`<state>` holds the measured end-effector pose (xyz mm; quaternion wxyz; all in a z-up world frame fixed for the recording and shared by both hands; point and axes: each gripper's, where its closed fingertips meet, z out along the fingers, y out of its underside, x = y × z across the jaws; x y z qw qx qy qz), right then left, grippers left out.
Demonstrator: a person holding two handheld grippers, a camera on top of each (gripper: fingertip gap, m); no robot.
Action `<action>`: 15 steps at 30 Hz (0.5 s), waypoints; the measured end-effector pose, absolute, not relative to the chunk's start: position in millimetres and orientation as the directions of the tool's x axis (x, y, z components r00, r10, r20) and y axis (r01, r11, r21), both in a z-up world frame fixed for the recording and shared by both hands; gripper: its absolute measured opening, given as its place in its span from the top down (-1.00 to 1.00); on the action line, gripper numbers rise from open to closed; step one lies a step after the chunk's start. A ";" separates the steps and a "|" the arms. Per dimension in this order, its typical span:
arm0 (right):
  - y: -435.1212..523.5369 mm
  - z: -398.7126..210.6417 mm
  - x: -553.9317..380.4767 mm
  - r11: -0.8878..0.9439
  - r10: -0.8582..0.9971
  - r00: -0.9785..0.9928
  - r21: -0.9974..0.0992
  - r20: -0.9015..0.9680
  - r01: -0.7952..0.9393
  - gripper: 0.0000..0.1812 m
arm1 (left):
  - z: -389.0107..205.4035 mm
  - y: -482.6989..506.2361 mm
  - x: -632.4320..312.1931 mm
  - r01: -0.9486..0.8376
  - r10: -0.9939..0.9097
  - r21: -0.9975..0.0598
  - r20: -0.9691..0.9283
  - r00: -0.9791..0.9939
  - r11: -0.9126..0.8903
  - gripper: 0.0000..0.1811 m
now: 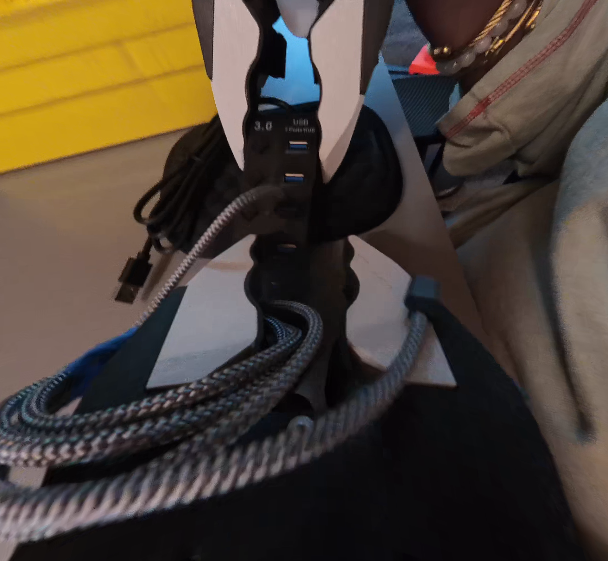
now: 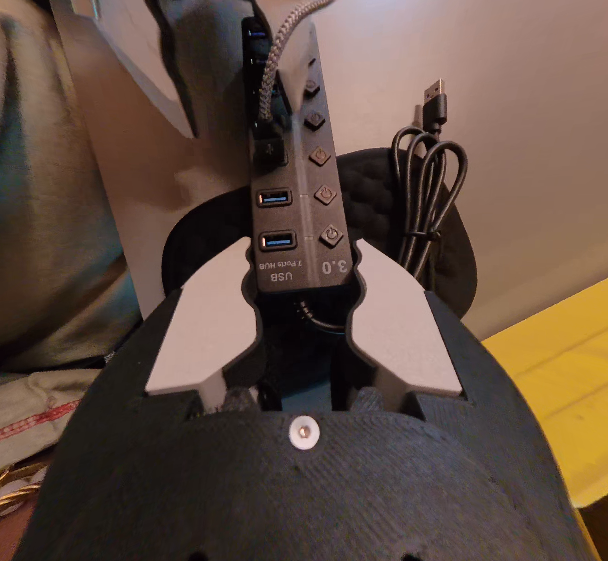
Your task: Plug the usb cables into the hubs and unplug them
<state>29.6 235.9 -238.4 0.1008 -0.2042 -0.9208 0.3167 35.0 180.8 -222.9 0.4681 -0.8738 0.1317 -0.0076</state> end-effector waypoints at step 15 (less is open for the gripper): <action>237.9 -209.7 21.7 0.716 0.403 -0.875 -0.688 0.267 0.120 0.38 | -199.0 30.2 64.7 -0.163 -0.180 -0.606 -0.033 0.983 -0.779 0.48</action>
